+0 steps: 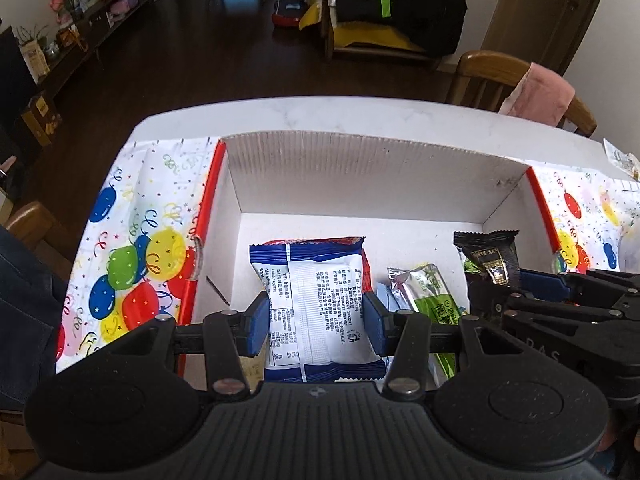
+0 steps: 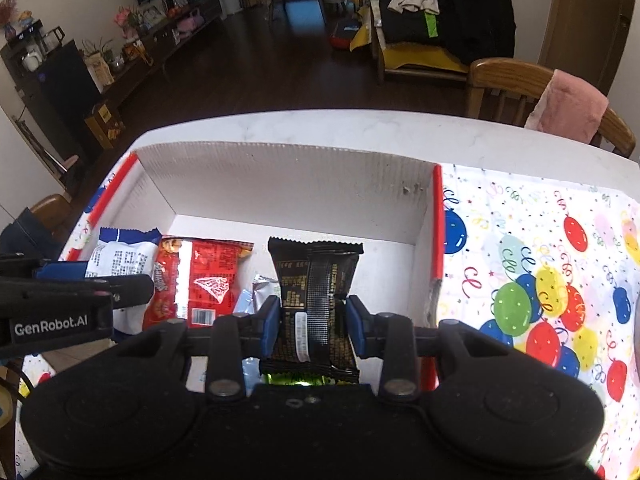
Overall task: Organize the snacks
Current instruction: 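Release white packet into box with left tool while right tool releases black bar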
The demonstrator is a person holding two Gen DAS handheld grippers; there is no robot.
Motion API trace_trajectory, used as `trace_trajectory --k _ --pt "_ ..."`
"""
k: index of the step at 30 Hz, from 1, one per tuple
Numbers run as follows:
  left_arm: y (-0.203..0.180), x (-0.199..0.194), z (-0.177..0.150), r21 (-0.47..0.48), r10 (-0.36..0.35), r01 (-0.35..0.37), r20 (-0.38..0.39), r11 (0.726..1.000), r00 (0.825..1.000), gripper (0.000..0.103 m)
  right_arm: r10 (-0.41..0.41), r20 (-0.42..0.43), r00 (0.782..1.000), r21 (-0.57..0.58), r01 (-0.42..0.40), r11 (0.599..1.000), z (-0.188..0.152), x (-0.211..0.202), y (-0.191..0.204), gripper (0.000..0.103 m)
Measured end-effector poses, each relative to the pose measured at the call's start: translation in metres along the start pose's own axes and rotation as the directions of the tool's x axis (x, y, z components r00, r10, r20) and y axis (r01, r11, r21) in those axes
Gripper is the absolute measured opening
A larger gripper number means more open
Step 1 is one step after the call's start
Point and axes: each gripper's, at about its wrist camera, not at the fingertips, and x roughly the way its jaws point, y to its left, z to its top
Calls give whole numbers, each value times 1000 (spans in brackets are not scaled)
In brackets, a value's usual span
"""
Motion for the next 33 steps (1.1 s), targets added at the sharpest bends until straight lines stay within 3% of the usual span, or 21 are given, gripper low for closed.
trace_trajectory --k 6,19,33 --pt "-1 19 1 13 15 -14 -51 1000 999 48 11 -34 999 -19 -12 1000 5 15 1 33" --pt "-3 36 -3 49 44 -40 -86 998 995 48 1 -64 998 -48 -4 999 3 24 6 34" --pt "8 14 -6 3 11 -11 -25 1000 1000 55 43 -30 999 -22 -43 999 -3 0 9 40"
